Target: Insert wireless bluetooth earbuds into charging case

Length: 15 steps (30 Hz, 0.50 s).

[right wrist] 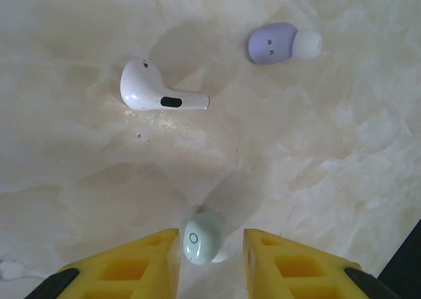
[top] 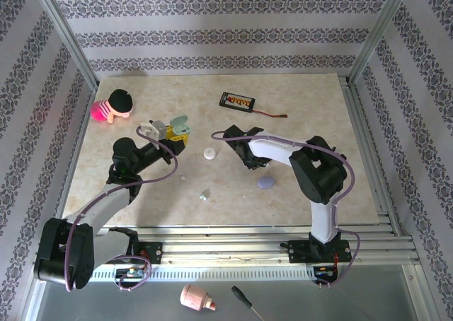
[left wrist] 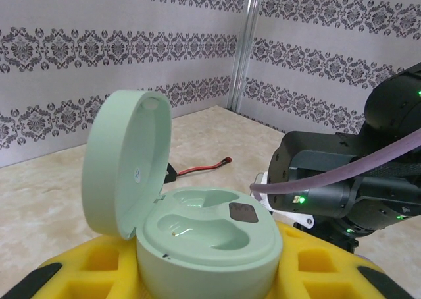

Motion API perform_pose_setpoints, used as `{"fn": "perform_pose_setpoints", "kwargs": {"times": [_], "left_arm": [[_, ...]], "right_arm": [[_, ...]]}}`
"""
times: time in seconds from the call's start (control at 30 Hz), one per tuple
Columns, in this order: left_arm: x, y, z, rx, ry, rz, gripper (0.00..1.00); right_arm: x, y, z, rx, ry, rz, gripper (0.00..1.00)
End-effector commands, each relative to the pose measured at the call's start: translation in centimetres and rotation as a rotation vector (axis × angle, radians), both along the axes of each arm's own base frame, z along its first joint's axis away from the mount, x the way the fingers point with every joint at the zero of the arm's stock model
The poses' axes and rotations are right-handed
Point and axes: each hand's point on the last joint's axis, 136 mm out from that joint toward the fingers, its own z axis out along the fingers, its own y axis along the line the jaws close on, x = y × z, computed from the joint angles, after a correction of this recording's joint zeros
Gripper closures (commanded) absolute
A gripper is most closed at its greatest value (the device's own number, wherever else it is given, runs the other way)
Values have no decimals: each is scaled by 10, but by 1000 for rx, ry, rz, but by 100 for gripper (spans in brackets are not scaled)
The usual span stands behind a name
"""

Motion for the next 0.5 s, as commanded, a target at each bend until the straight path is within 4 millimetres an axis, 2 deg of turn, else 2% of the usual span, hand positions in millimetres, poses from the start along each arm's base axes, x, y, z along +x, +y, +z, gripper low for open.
{"fn": "perform_pose_setpoints", "kwargs": {"times": [0.0, 0.47], "left_arm": [[-2, 3, 4, 13, -20, 3, 74], [-4, 2, 4, 13, -24, -4, 74]], "right_arm": [[2, -2, 0, -65, 17, 31, 70], [-2, -6, -14, -105, 62, 34, 74]]}}
